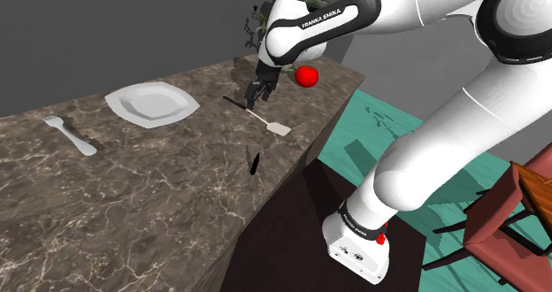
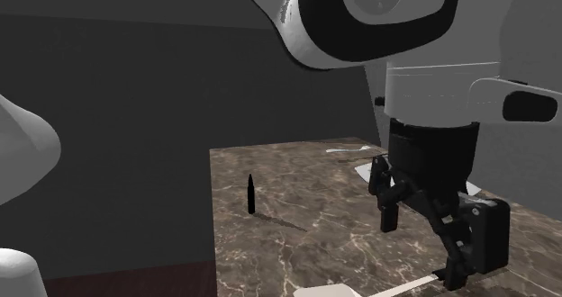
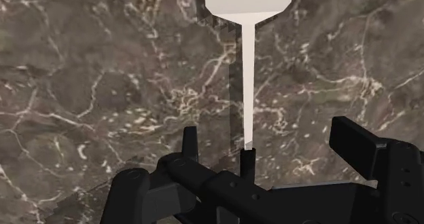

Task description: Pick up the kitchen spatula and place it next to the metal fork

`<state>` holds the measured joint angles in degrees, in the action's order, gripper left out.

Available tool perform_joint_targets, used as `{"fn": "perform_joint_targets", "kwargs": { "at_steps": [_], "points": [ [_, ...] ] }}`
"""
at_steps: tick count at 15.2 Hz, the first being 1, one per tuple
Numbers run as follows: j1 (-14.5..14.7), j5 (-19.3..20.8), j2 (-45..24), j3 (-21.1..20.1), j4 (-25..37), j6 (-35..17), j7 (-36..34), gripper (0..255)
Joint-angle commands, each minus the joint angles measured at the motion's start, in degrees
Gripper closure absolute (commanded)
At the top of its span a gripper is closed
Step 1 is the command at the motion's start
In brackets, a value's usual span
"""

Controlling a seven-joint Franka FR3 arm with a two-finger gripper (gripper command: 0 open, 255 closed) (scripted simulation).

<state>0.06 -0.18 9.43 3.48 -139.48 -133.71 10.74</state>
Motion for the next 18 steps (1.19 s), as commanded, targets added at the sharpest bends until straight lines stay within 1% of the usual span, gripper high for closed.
{"fn": "perform_joint_targets", "kwargs": {
  "at_steps": [1,6,14,15,18],
  "points": [
    [0.0,-0.14,-1.26,0.08,-0.38,-1.73,0.2,0],
    [0.06,-0.41,-3.93,0.11,-1.48,-5.5,0.39,0],
    [0.06,-0.41,-3.93,0.1,-1.48,-5.5,0.39,0],
    [0.06,-0.41,-3.93,0.1,-1.48,-5.5,0.39,255],
    [0.06,-0.41,-3.93,0.1,-1.48,-5.5,0.39,255]
  ]
}}
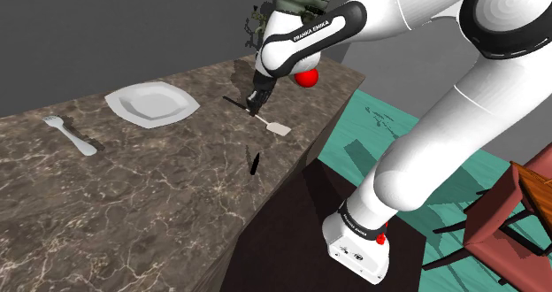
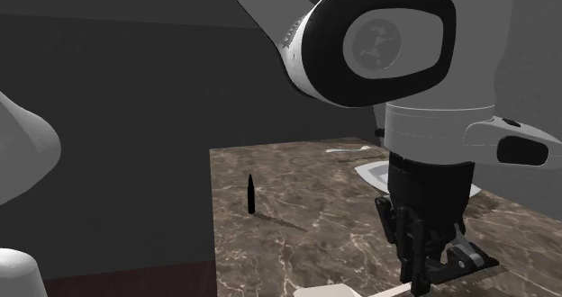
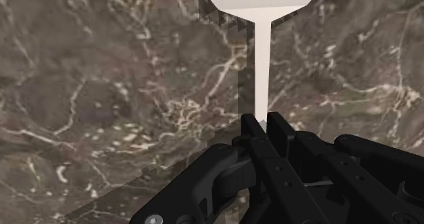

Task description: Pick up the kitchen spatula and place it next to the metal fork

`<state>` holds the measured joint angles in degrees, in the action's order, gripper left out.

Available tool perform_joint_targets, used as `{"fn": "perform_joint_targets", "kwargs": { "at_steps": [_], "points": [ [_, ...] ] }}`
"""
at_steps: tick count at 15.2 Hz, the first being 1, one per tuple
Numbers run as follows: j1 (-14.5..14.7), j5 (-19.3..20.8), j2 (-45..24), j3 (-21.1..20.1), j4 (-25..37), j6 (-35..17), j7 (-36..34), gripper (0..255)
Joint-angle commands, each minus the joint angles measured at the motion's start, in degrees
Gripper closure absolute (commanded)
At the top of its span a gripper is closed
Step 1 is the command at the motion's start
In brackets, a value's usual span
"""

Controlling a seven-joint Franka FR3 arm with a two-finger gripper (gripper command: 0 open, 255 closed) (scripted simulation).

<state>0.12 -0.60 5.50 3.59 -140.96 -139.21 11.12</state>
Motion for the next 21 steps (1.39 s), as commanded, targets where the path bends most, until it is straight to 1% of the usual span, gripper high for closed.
{"fn": "perform_joint_targets", "kwargs": {
  "at_steps": [1,6,21],
  "points": [
    [0.0,0.0,0.0,0.0,0.0,0.0,0.0,255],
    [0.0,0.0,0.0,0.0,0.0,0.0,0.0,255],
    [-0.1,0.6,6.83,-0.17,5.55,12.37,-0.56,255]
  ]
}}
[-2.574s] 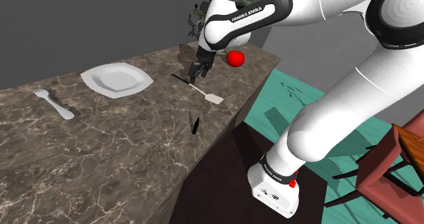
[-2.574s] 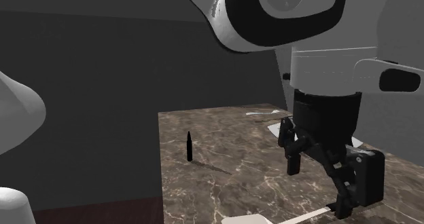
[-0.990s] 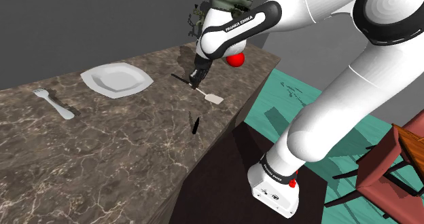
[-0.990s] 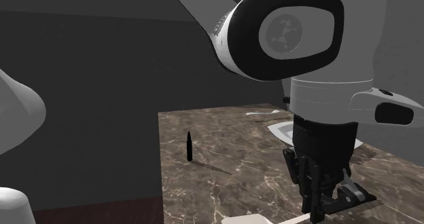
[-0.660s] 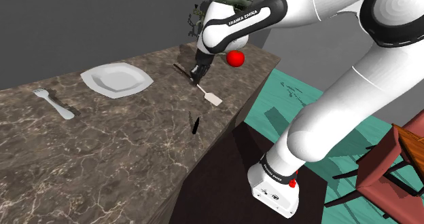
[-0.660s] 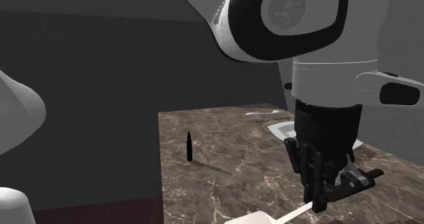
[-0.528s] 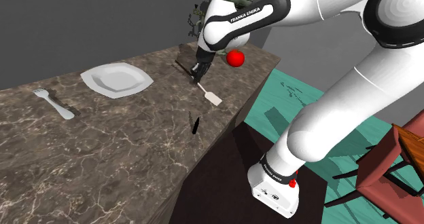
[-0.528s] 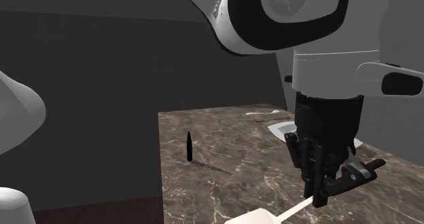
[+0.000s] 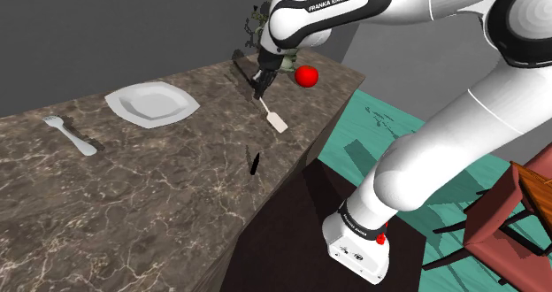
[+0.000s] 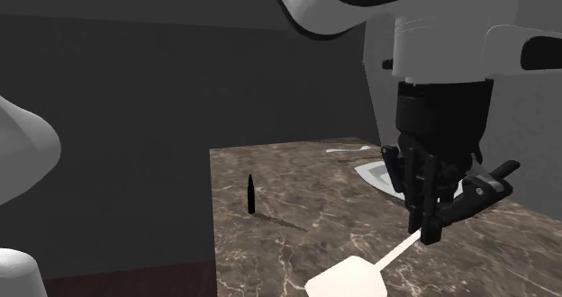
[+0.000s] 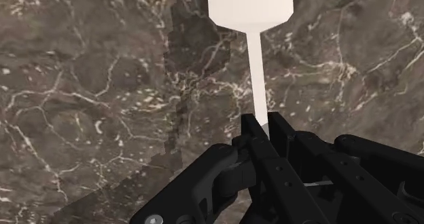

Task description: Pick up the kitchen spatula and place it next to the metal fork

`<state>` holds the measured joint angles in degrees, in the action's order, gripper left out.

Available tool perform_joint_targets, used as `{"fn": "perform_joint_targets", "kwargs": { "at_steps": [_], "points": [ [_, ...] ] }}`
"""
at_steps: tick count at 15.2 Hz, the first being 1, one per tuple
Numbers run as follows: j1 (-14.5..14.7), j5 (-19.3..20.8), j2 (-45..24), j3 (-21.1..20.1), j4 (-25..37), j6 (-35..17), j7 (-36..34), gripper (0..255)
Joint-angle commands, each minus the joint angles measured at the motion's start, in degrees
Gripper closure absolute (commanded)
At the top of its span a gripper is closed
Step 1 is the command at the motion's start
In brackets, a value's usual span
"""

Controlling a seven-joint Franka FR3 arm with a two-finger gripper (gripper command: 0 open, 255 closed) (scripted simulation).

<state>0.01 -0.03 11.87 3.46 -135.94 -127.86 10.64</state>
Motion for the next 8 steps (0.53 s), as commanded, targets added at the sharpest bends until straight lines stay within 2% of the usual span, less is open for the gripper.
{"fn": "perform_joint_targets", "kwargs": {
  "at_steps": [1,4,8],
  "points": [
    [0.01,0.06,0.81,-0.05,1.0,1.83,-0.1,255],
    [0.0,0.11,1.63,-0.08,2.22,3.87,-0.16,255],
    [2.5,-0.47,2.37,-3.84,1.44,3.8,-6.03,255]
  ]
}}
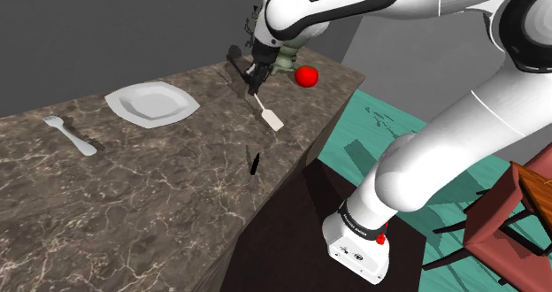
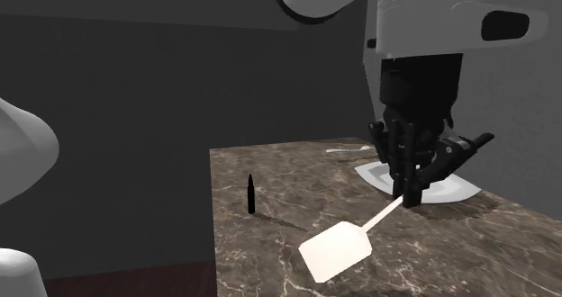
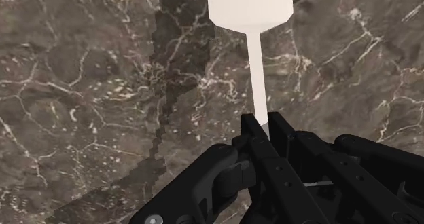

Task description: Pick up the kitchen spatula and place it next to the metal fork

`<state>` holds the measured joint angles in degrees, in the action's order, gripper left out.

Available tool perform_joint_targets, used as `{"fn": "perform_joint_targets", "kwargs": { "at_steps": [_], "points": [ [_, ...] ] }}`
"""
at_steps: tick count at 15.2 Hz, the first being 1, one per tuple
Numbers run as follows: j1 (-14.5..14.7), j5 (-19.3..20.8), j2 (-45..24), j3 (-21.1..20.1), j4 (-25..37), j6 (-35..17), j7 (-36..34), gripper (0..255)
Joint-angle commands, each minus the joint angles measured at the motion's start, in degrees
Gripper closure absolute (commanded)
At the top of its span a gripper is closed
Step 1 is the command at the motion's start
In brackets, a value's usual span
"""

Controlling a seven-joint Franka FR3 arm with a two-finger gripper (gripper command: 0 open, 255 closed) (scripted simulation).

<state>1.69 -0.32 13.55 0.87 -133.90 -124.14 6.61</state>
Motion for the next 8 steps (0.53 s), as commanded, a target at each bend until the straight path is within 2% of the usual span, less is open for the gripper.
{"fn": "perform_joint_targets", "kwargs": {
  "at_steps": [1,8],
  "points": [
    [1.45,-0.33,0.72,-2.19,-0.63,0.08,-3.47,255],
    [5.68,-1.2,-0.74,-8.84,1.01,0.18,-13.79,255]
  ]
}}
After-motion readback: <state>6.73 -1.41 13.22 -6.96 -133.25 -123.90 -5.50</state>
